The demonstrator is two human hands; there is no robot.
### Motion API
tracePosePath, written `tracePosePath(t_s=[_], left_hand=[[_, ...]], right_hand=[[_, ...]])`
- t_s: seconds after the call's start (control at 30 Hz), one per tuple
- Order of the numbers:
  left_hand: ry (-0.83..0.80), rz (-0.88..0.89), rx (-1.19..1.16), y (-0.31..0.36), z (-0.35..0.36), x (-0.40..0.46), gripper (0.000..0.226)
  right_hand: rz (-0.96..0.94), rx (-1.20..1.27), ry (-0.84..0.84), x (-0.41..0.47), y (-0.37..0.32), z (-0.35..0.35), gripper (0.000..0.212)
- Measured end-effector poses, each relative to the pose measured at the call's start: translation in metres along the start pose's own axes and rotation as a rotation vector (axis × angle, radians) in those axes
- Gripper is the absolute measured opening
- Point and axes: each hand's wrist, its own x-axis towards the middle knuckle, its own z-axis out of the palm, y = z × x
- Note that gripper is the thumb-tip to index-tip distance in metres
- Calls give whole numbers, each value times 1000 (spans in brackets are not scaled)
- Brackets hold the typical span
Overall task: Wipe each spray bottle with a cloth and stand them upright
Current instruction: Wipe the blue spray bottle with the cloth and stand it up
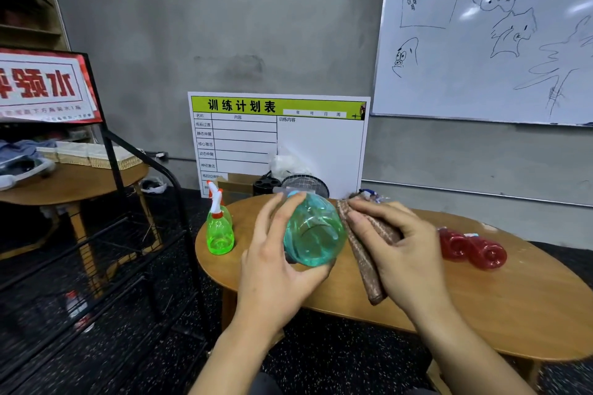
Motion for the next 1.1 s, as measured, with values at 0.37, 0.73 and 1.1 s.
tracePosePath(t_s=[0.37, 0.73, 1.1], left_hand=[[-110, -171, -359, -45, 9, -17, 37], [-102, -560, -343, -175, 16, -28, 95], [-73, -644, -221, -278, 74, -27, 93]], right_hand=[[252, 130, -123, -13, 69, 40, 20], [542, 162, -218, -24, 166, 142, 22], [673, 105, -207, -28, 268, 197, 22]])
